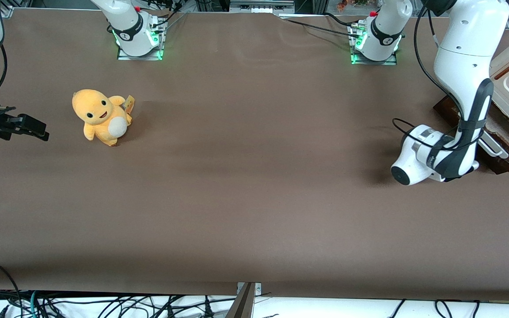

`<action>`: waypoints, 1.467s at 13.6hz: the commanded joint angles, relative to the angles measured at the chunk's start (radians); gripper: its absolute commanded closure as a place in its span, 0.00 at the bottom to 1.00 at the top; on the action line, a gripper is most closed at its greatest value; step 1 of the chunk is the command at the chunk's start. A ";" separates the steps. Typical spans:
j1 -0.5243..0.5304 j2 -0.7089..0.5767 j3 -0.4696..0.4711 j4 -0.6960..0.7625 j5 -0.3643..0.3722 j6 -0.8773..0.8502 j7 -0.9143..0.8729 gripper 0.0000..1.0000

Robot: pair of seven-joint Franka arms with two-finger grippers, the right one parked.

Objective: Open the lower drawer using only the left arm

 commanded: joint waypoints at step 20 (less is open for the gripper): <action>-0.026 -0.017 -0.013 0.027 0.013 0.017 0.029 0.00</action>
